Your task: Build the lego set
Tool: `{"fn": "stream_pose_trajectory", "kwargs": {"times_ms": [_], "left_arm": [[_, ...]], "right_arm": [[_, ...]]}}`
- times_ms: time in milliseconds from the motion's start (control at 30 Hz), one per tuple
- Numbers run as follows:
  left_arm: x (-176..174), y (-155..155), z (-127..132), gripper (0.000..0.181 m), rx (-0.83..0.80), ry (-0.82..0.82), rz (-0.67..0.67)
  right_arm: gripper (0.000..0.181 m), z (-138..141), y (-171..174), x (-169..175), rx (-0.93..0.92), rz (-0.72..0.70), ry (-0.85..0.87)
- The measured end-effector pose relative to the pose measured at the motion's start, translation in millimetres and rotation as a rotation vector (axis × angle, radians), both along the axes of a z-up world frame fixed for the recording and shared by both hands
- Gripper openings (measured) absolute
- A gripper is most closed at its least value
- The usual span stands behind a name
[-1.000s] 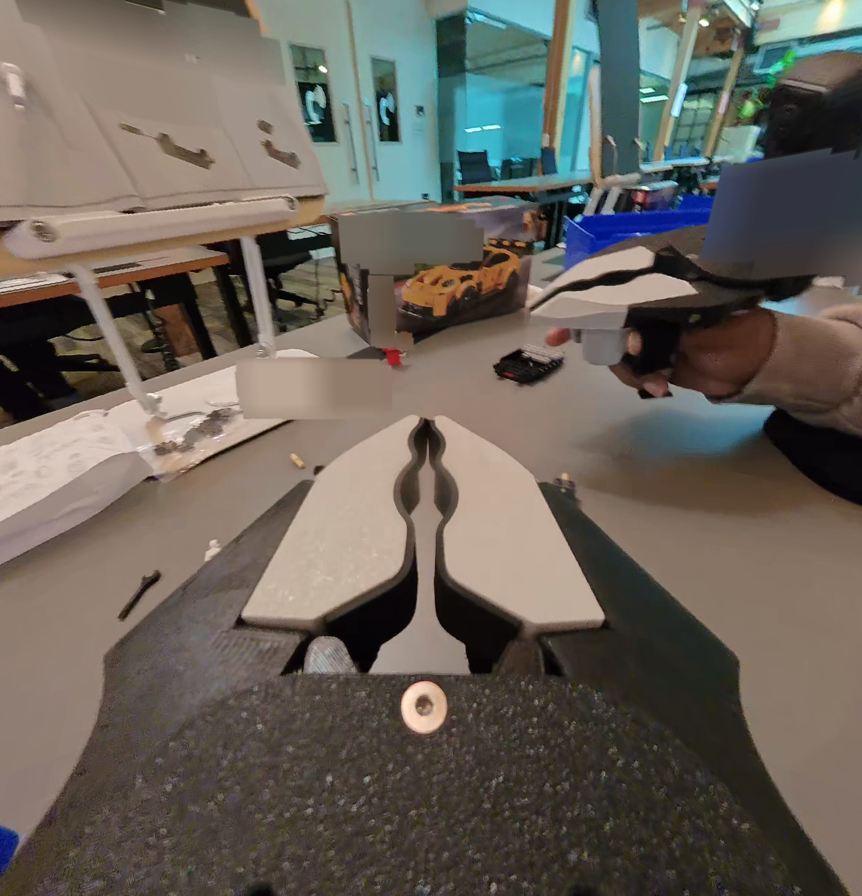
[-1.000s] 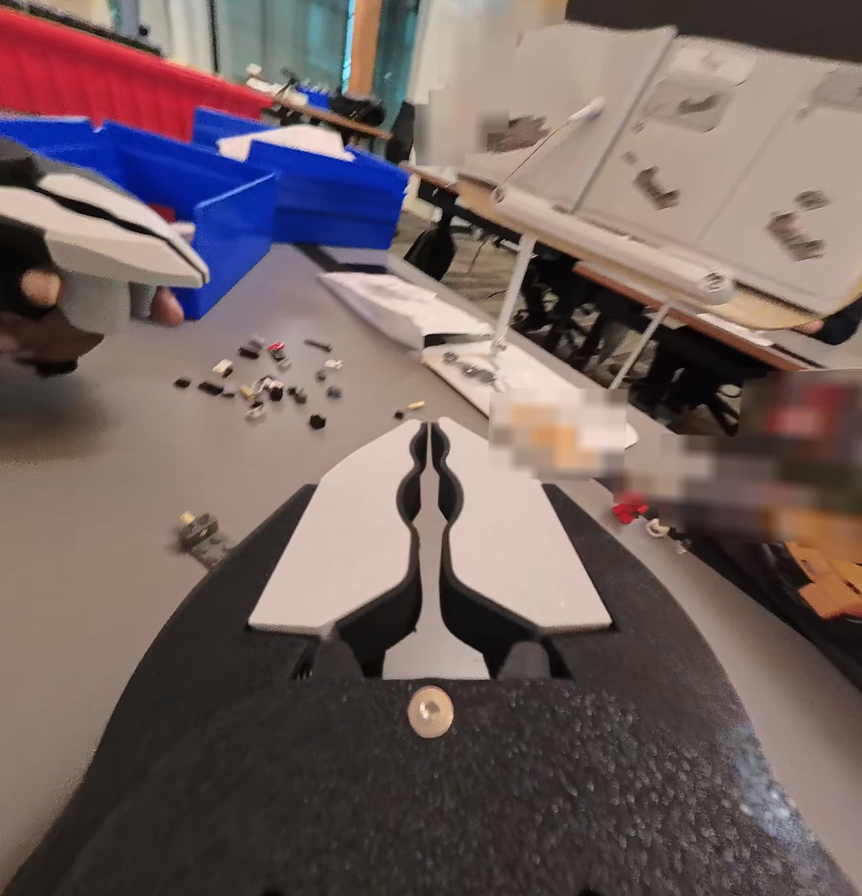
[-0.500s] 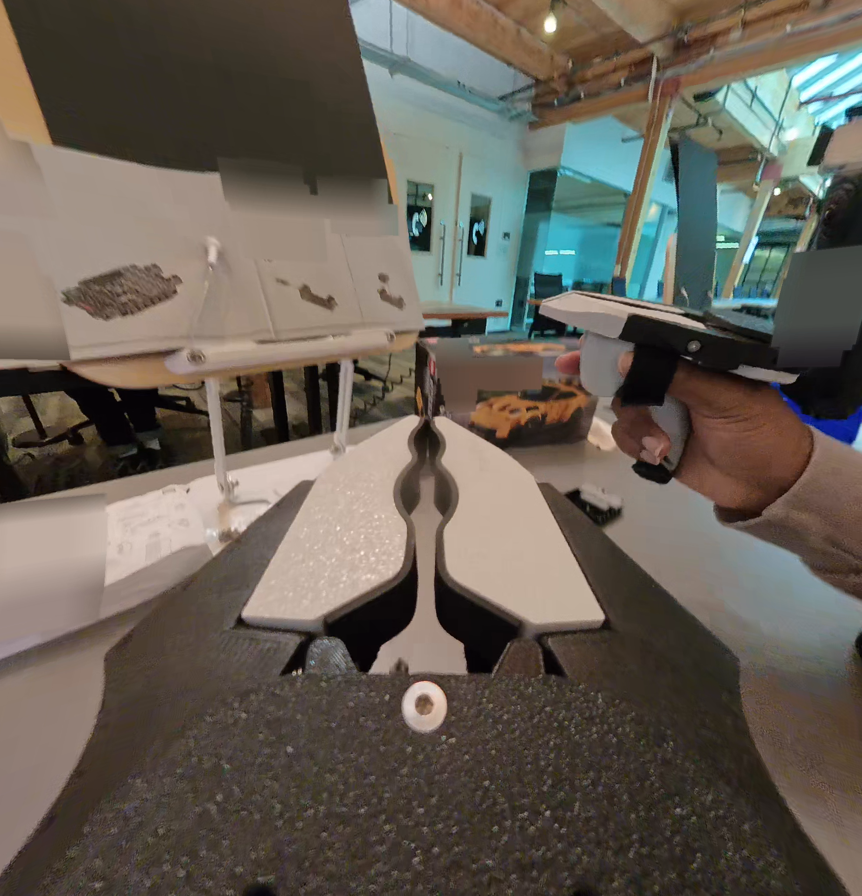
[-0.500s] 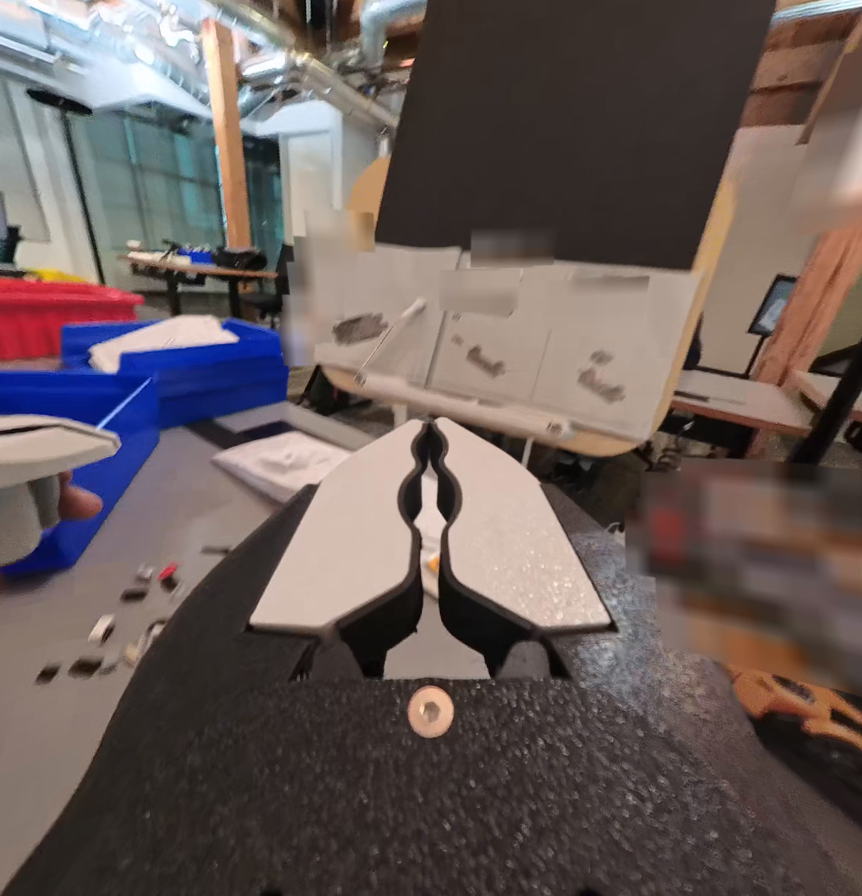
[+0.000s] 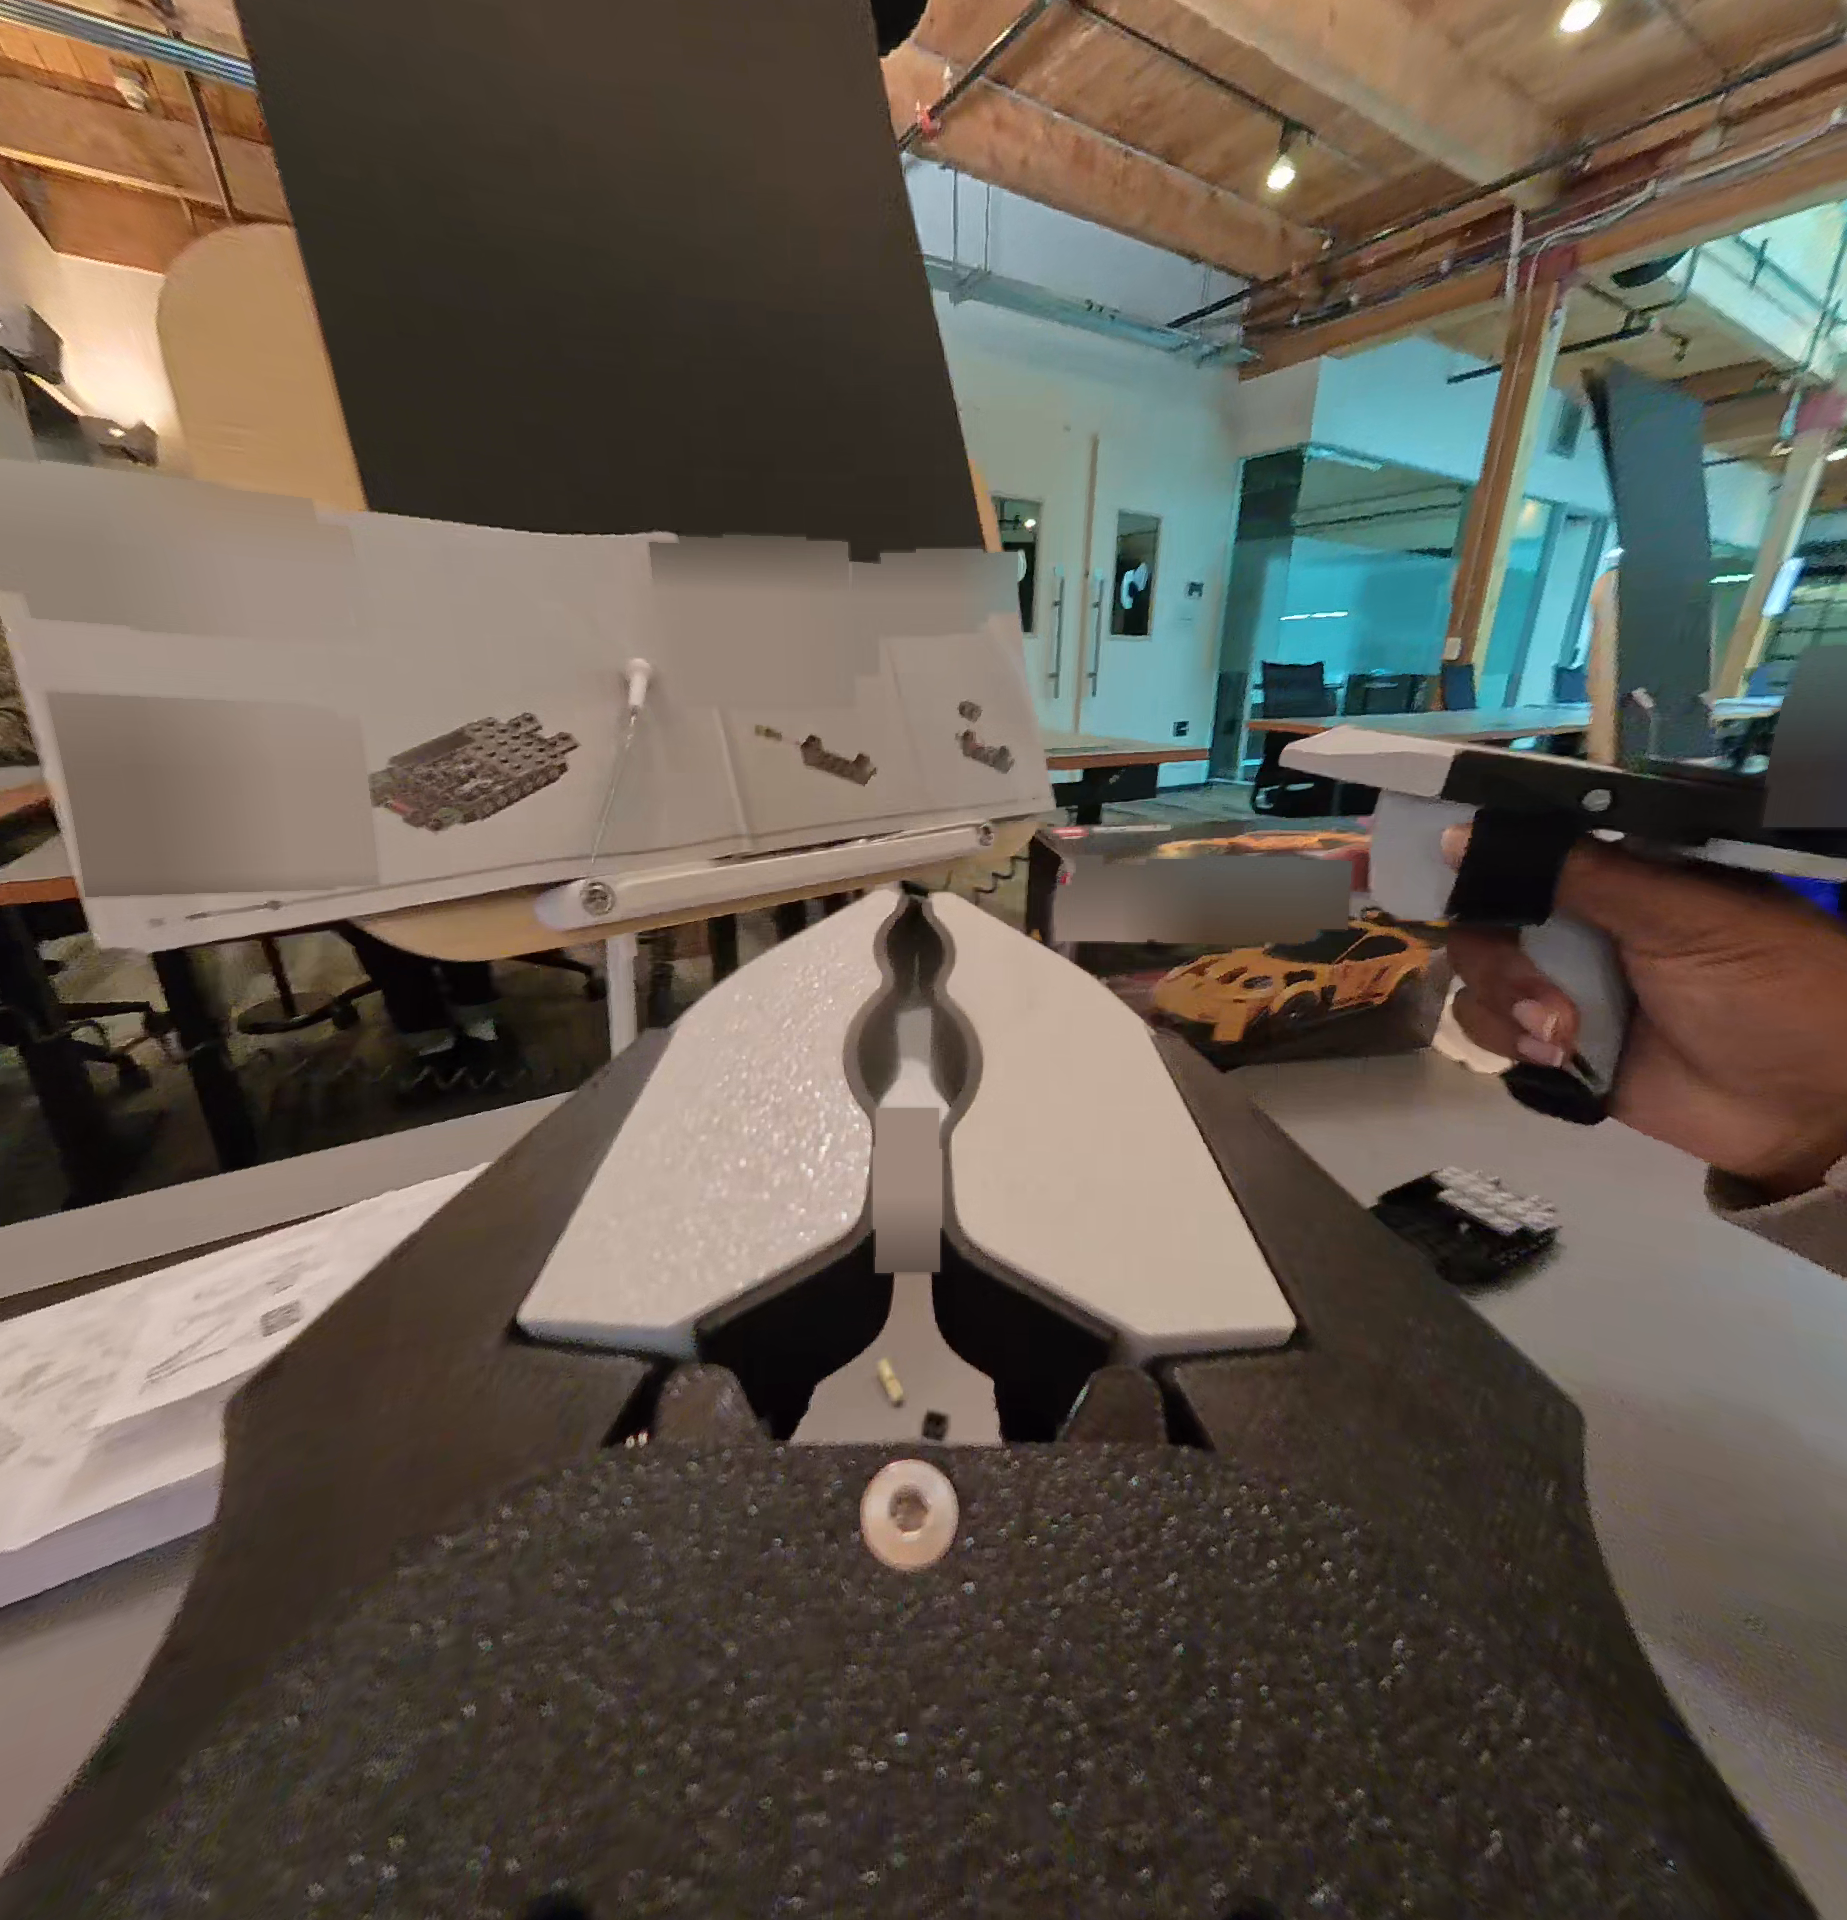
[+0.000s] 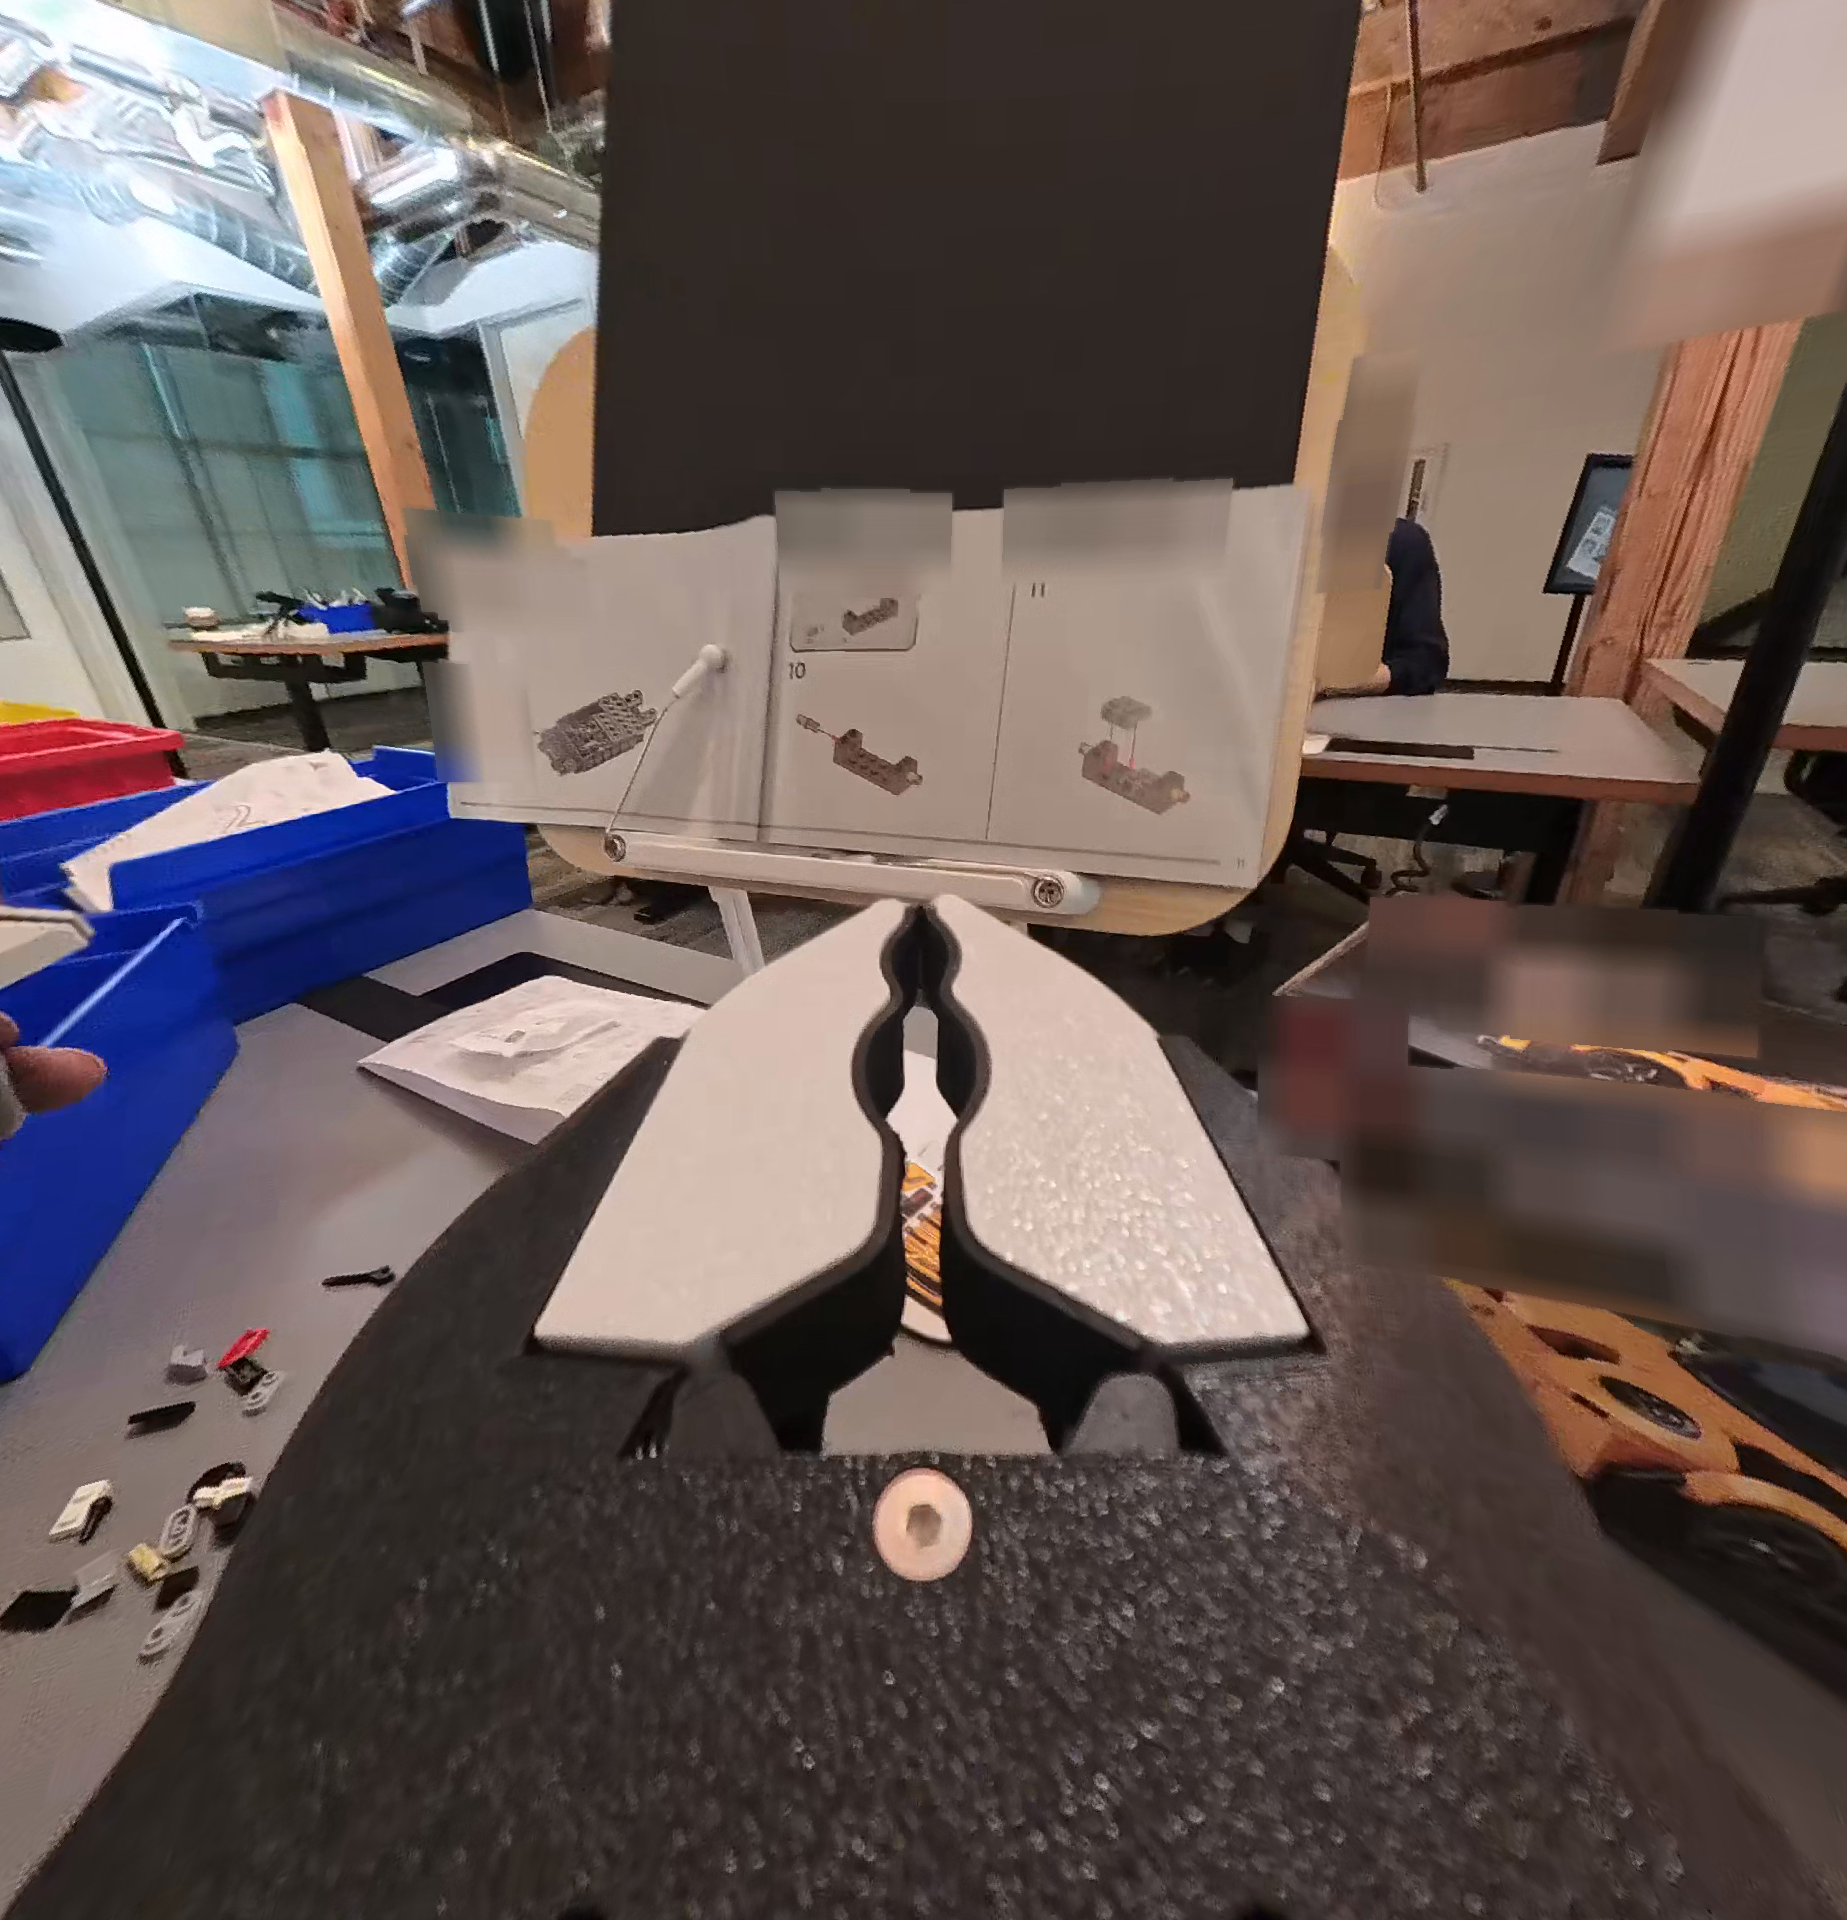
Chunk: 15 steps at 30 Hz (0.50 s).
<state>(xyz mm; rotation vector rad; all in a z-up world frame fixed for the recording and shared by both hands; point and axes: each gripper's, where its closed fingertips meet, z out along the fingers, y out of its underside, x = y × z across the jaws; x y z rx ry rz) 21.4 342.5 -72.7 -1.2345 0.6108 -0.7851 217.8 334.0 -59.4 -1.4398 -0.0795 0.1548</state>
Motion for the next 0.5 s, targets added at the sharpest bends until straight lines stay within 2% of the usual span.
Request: {"fn": "stream_pose_trajectory", "kwargs": {"times_ms": [200,500], "left_arm": [[-14.1,11.3,-14.5,0.0,0.06,0.071,0.066],[-12.1,12.7,-22.0,0.0,0.026,0.052,0.037]], "right_arm": [[0.001,-20.7,8.2,-13.7,-0.037,0.019,-0.023],[0.001,-27.2,3.6,-12.7,-0.046,0.018,0.02]]}}
